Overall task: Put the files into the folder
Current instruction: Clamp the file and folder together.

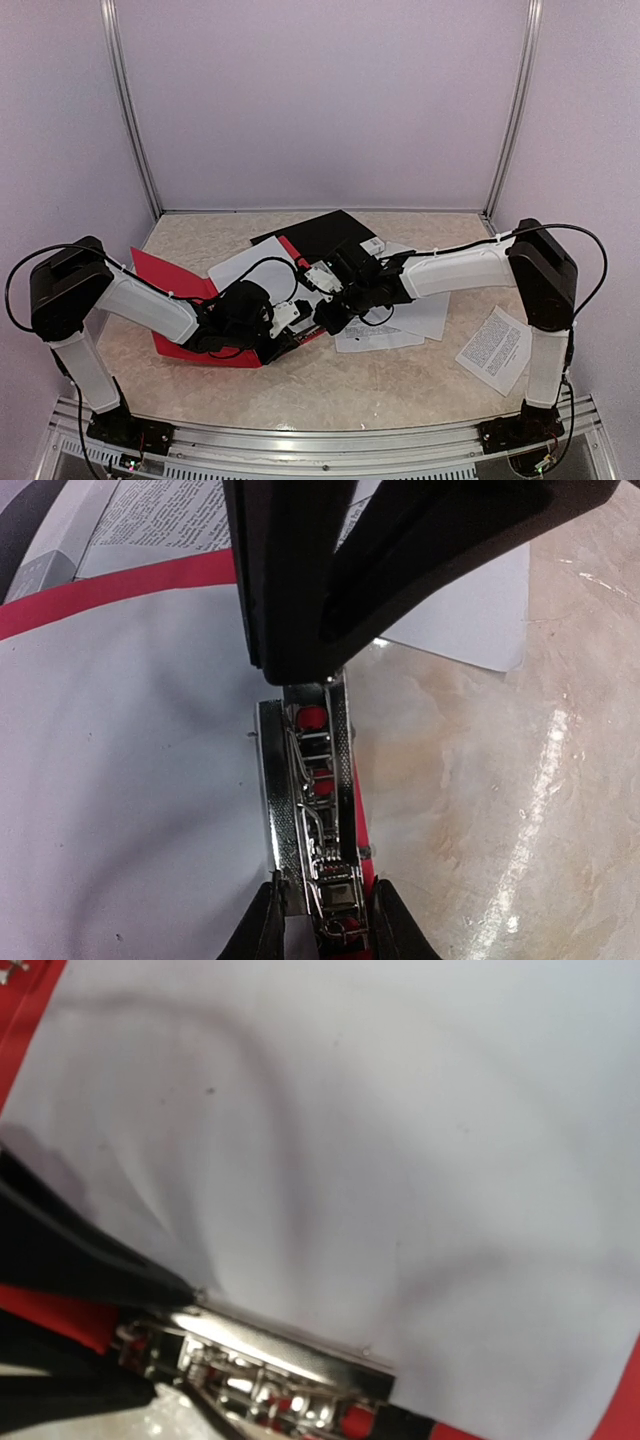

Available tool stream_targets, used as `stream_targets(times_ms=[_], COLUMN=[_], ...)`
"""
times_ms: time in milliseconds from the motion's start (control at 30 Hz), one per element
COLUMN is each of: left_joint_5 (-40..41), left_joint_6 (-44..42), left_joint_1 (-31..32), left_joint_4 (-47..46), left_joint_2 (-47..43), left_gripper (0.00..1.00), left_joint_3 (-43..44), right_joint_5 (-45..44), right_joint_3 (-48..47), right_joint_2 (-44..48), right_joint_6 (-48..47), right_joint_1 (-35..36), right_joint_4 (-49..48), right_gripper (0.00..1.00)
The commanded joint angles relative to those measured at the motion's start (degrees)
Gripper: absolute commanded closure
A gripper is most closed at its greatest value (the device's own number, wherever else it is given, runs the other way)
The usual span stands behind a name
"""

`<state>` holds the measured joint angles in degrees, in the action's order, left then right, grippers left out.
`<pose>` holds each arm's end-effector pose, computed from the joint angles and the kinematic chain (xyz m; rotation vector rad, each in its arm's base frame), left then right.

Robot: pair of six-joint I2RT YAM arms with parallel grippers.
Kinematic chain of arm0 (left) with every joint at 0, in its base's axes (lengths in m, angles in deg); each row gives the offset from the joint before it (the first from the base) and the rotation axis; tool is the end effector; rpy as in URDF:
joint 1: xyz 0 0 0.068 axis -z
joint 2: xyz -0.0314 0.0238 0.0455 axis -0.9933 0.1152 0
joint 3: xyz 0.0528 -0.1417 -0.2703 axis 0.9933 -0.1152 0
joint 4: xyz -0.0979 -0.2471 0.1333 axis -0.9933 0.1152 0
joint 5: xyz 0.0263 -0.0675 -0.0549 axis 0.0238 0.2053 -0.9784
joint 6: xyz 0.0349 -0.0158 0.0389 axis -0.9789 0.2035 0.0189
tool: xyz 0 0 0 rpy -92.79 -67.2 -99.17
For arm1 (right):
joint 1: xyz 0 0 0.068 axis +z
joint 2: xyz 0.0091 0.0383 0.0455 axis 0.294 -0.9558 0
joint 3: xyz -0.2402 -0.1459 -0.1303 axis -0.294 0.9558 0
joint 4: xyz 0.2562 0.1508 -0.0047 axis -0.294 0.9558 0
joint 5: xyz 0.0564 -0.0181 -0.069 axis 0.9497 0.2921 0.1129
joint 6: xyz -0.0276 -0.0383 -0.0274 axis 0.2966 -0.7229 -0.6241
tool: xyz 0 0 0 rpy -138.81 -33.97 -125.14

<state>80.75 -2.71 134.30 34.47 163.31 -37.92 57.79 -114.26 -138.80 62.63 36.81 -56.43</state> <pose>0.2139 -0.2672 0.1174 1.2939 1.9835 -0.4018 0.2727 0.3814 0.1801 -1.0347 2.3474 0.5919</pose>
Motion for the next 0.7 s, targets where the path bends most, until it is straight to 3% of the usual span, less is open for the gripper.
stream_targets(times_ms=[0,667], left_joint_5=[-1.7,-2.5], left_joint_6=[0.2,0.0], left_joint_1=[-0.2,-0.2], left_joint_4=[4.8,5.3], left_joint_2=[0.9,1.1], left_gripper=[0.81,0.82], left_joint_3=[-0.7,-0.6], right_joint_5=[0.7,2.9], right_joint_3=[3.6,4.6], right_joint_2=[-1.8,-6.9], right_joint_6=[-0.5,-2.9], right_joint_1=[-1.7,-5.0], right_joint_4=[0.3,-4.5], right_gripper=[1.0,1.0])
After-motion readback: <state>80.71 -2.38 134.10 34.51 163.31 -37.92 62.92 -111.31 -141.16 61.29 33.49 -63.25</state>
